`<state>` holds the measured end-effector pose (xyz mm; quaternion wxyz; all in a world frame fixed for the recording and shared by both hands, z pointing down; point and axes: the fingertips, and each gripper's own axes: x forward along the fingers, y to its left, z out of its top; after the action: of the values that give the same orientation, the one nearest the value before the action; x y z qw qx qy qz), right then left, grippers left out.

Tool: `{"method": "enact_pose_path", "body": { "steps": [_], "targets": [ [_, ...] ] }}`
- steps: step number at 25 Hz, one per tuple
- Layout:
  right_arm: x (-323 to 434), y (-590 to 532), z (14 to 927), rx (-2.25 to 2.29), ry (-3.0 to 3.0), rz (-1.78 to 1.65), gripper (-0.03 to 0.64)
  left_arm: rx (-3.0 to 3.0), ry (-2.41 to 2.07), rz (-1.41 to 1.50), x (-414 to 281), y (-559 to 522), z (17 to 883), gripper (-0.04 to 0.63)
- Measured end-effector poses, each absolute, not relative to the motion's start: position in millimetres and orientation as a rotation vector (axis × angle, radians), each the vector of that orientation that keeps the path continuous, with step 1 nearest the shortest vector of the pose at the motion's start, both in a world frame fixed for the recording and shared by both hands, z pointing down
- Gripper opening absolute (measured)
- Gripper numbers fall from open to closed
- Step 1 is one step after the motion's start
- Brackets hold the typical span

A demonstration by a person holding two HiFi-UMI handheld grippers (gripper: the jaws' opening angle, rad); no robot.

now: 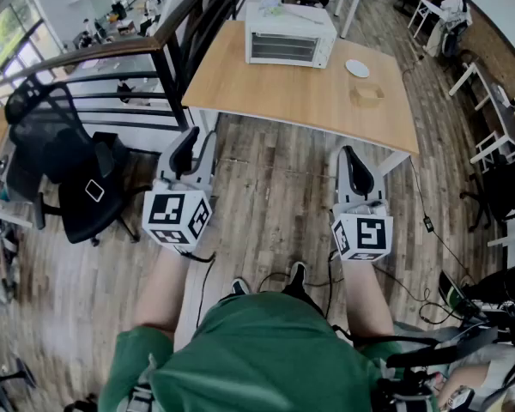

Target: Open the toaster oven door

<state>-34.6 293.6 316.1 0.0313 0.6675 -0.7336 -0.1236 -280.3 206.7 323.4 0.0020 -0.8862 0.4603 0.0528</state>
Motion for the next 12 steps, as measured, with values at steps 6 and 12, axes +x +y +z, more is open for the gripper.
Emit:
{"method": "enact_pose_path", "body": {
  "steps": [6, 12],
  "targets": [
    [-63, 308, 316, 2.081, -2.255, -0.374, 0.032, -2.791, 1.425, 0.172, -310, 221, 322, 0.13],
    [-72, 309, 309, 2.134, -2.226, -0.365, 0.032, -2.773, 1.397, 0.169, -323, 224, 314, 0.13]
  ]
}}
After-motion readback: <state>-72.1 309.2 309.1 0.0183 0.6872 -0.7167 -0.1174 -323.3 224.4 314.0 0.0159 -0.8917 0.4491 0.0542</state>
